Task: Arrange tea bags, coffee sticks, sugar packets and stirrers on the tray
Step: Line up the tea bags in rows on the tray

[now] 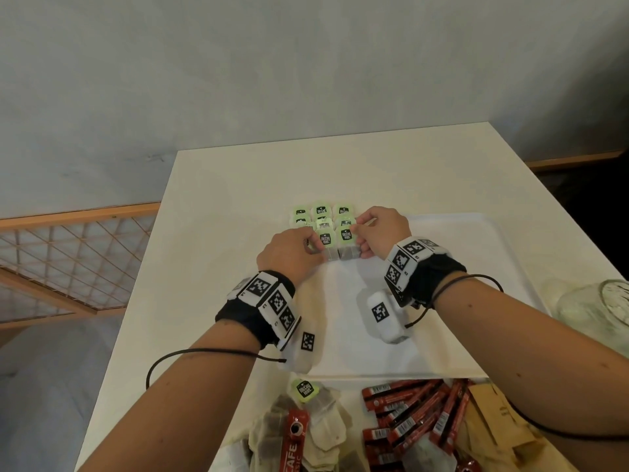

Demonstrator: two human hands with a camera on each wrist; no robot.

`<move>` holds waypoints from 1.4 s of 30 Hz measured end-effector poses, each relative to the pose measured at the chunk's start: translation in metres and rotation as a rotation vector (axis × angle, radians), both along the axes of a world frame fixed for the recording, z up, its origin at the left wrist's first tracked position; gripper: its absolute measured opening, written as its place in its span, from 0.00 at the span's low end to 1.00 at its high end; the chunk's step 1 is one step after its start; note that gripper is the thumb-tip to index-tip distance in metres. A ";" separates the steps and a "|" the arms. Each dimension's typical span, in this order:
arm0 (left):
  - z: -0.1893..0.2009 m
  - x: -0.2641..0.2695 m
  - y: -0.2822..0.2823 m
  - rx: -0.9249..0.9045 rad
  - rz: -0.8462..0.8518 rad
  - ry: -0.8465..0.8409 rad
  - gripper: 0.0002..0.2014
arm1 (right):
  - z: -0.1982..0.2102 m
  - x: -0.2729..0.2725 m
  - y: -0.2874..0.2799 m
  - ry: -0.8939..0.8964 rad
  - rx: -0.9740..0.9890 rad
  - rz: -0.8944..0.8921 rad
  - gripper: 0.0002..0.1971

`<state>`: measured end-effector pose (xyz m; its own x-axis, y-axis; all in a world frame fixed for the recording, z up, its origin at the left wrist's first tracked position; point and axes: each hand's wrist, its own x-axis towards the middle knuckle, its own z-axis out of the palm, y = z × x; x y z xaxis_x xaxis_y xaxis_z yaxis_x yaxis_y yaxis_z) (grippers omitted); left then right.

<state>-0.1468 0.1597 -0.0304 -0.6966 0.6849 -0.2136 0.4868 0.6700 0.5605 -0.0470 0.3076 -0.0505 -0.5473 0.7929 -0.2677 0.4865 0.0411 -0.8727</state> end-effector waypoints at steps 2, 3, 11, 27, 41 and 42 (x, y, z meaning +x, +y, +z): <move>0.000 0.000 0.000 -0.010 -0.009 0.007 0.05 | -0.001 0.002 0.000 0.008 -0.004 -0.006 0.05; 0.000 0.000 0.001 -0.015 -0.015 0.011 0.05 | -0.001 0.003 0.000 0.013 -0.006 -0.007 0.06; 0.003 -0.003 0.003 -0.069 -0.044 0.027 0.06 | 0.001 0.008 -0.004 -0.025 0.005 0.004 0.15; 0.062 0.086 -0.135 -0.196 -0.274 -0.104 0.14 | 0.009 0.172 -0.114 0.008 0.083 0.372 0.04; 0.024 0.148 -0.167 -0.171 -0.103 -0.205 0.23 | 0.015 0.158 -0.174 -0.167 -0.130 0.346 0.18; 0.023 0.149 -0.166 -0.147 -0.103 -0.206 0.23 | 0.016 0.158 -0.176 -0.190 -0.104 0.336 0.18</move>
